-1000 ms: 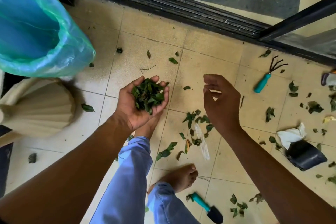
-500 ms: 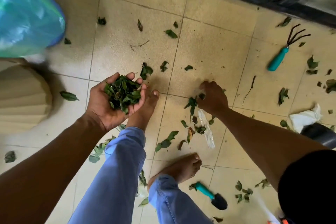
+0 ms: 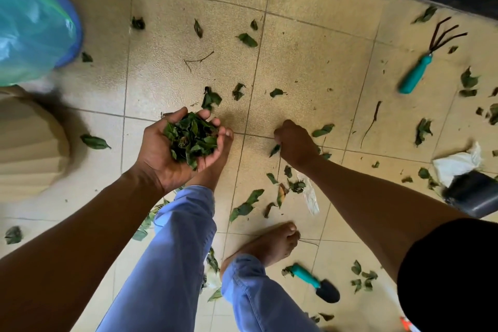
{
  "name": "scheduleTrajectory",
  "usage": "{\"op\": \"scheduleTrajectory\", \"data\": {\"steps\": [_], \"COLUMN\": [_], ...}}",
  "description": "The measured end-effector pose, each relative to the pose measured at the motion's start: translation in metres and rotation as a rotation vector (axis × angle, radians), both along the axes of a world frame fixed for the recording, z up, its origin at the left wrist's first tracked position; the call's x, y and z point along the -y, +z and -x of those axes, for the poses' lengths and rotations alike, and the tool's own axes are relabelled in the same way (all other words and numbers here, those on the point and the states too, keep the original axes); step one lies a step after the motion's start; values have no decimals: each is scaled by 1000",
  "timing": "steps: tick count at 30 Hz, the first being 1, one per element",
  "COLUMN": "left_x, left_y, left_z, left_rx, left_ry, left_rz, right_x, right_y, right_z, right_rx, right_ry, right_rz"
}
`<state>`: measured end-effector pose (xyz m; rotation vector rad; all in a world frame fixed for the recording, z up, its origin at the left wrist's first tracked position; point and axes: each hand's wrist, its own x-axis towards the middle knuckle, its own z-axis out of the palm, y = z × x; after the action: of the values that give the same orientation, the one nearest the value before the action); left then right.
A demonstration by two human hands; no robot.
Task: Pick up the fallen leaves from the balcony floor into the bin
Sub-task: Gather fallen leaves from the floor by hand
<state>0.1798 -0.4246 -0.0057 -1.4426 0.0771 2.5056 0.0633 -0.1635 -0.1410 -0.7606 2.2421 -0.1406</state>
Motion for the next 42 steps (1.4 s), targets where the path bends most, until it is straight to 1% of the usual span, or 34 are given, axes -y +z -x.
{"op": "scheduleTrajectory", "data": {"steps": [2, 4, 6, 8, 10, 14, 15, 16, 19, 21, 25, 27, 30, 32, 34, 35, 37, 38, 40, 42], "left_x": [-1, -1, 0, 0, -1, -2, -2, -3, -4, -4, -3, -2, 1, 1, 2, 2, 1, 1, 1, 1], "left_y": [1, 3, 4, 5, 6, 8, 8, 8, 8, 7, 3, 1, -2, -4, -5, -6, -7, -7, -9, -10], "left_z": [2, 3, 4, 4, 5, 12, 14, 16, 23, 27, 33, 34, 34, 35, 35, 35, 37, 37, 39, 41], "left_rx": [0, 0, 0, 3, 8, 16, 15, 14, 12, 8, 7, 5, 10, 8, 13, 14, 19, 20, 23, 29], "left_ry": [-4, -5, -6, -7, -4, -3, -6, -9, -16, -18, -38, -47, -58, -66, -72, -76, -84, -88, -96, -102], "left_rz": [-2, -4, -6, -5, -4, -8, -13, -16, -20, -22, -23, -25, -25, -27, -32, -35, -38, -38, -29, -24], "right_x": [3, 7, 14, 21, 24, 28, 28, 28, 26, 26, 26, 26, 25, 24, 24, 26, 28, 28, 28, 29], "right_y": [2, 6, 12, 22, 34, 56, 56, 54, 38, 33, 24, 21, 18, 20, 17, 18, 15, 12, 4, -3], "right_z": [9, 21, 34, 48, 60, 79, 81, 82, 80, 77, 65, 56, 41, 30, 20, 16, 8, 5, 3, 7], "right_rx": [16, 13, 38, 183, 342, 563, 571, 539, 355, 283, 333, 269, 33, -72, -66, -51, -41, -42, -66, -74], "right_ry": [-110, -315, -537, -734, -902, -1121, -1171, -1210, -1271, -1306, -1429, -1436, -1278, -1250, -1277, -1241, -1048, -966, -881, -848], "right_rz": [30, 87, 96, 134, 226, 357, 362, 349, 268, 232, 220, 187, 51, -4, 10, 3, -28, -6, 60, 68]}}
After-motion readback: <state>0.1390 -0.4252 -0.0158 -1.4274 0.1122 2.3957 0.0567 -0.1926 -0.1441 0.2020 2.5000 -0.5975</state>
